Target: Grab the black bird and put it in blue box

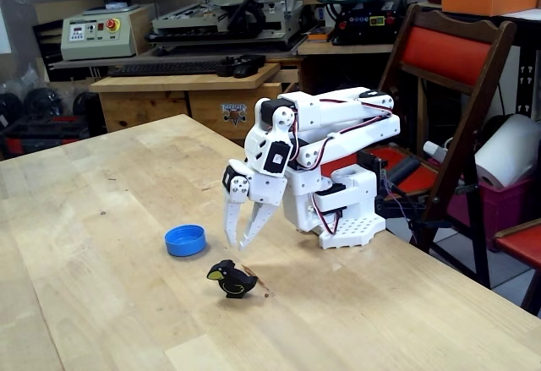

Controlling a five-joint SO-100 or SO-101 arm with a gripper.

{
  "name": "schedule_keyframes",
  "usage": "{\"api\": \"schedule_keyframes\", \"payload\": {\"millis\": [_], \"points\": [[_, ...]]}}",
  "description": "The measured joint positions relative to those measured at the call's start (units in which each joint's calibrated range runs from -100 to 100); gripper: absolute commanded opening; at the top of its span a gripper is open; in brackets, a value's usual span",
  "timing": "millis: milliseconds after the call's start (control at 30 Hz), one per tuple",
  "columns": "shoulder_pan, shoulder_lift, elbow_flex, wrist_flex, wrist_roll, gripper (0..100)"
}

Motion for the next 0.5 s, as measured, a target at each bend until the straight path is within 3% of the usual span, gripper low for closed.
{"api": "schedule_keyframes", "payload": {"millis": [500], "points": [[0.0,0.09,-19.31,0.0,0.0,4]]}}
